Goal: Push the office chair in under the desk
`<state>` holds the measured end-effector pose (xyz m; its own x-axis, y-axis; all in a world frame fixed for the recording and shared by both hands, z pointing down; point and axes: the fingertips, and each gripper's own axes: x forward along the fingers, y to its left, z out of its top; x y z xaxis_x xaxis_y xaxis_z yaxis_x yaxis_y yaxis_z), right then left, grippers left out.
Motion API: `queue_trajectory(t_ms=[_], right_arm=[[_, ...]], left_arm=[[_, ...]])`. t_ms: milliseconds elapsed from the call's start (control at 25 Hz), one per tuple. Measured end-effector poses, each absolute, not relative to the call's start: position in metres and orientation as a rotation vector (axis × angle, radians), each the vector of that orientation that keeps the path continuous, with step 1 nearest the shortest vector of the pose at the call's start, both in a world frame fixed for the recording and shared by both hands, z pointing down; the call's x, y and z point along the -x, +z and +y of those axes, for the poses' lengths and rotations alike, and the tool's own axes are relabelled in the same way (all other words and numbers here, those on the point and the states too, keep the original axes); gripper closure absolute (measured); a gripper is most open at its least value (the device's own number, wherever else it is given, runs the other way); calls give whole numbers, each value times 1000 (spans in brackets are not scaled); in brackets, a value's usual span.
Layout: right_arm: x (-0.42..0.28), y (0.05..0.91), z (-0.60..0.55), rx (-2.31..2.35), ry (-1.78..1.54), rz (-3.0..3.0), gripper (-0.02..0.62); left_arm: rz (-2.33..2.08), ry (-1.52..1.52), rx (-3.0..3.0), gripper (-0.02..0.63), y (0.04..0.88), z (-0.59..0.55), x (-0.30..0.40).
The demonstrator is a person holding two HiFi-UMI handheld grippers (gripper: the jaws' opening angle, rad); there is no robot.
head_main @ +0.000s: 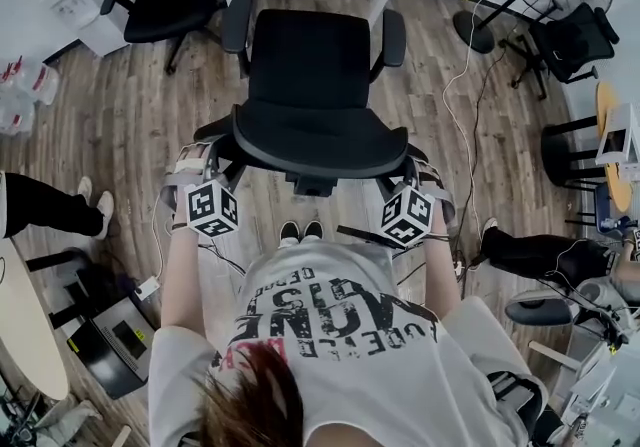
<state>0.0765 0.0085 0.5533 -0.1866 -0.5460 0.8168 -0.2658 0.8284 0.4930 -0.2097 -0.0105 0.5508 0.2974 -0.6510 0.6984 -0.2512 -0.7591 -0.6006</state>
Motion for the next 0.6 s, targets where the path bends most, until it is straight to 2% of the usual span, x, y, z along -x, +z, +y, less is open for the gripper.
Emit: queue_trajectory(t_ms=[600], right_arm=[[-71, 554, -41, -636, -311, -1771, 387]], left_arm=[[813, -1492, 2230, 358, 555, -65, 216]])
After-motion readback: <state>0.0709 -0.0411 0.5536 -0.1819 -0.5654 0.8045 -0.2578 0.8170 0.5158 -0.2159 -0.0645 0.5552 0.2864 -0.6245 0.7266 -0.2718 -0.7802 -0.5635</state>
